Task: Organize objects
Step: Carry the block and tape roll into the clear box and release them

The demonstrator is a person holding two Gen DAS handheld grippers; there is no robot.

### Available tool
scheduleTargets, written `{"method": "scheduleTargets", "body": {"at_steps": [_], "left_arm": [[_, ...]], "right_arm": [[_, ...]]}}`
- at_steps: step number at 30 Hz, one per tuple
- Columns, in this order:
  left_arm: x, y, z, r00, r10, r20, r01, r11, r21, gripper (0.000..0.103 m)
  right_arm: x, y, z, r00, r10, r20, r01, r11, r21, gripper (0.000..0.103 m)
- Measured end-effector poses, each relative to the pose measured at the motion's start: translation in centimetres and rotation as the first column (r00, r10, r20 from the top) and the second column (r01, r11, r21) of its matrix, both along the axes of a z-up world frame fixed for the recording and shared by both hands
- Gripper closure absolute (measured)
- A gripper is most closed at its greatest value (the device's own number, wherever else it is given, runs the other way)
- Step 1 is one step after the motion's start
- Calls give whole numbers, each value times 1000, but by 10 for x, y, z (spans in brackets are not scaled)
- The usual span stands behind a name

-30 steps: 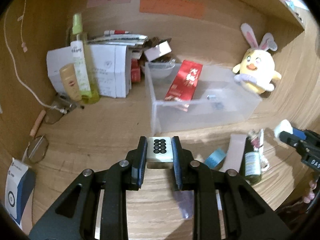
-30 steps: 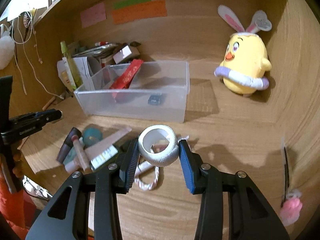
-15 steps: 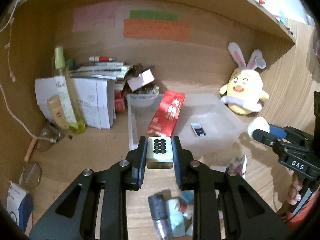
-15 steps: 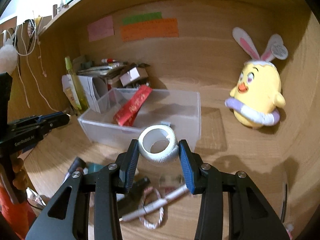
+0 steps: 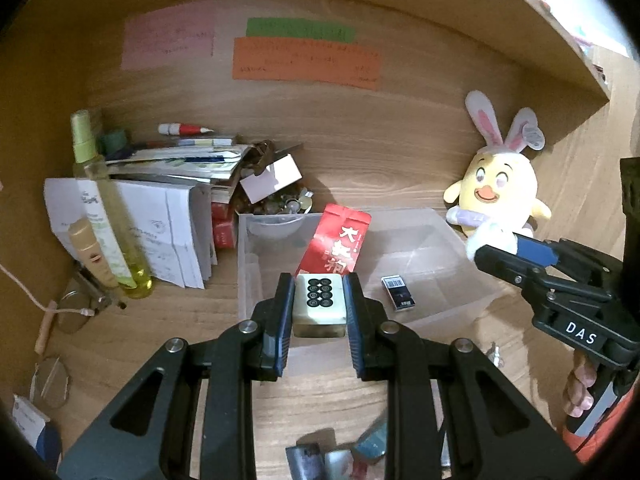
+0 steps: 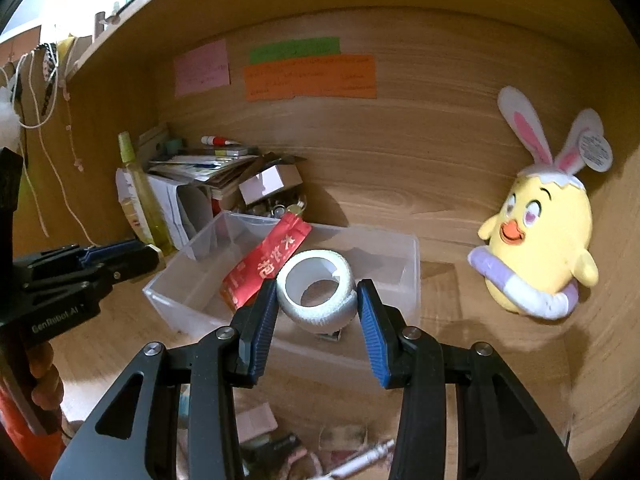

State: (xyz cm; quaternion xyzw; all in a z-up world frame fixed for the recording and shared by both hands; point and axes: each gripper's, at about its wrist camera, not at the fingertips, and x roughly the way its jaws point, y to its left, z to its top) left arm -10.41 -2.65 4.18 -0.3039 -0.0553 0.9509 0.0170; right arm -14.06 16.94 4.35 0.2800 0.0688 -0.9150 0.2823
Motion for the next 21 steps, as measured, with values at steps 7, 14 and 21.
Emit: {"method": "scheduleTargets", "body": {"at_steps": [7,14,21], "left_arm": [[-25,-5,-16,998,13,61,-13,1000,-3,79],[-44,-9,-33,993,17,116,-17,1000,-2,79],[-58,-8,-48,987,26,161,-24,1000,-15,79]], "right_arm": [[-27,-16,-13,998,14,54,-16,999,33,66],[-54,-25,-37,990,8,144,-16,998,55,66],[-74,-36,-59,972,9,236,-24,998,60,66]]}}
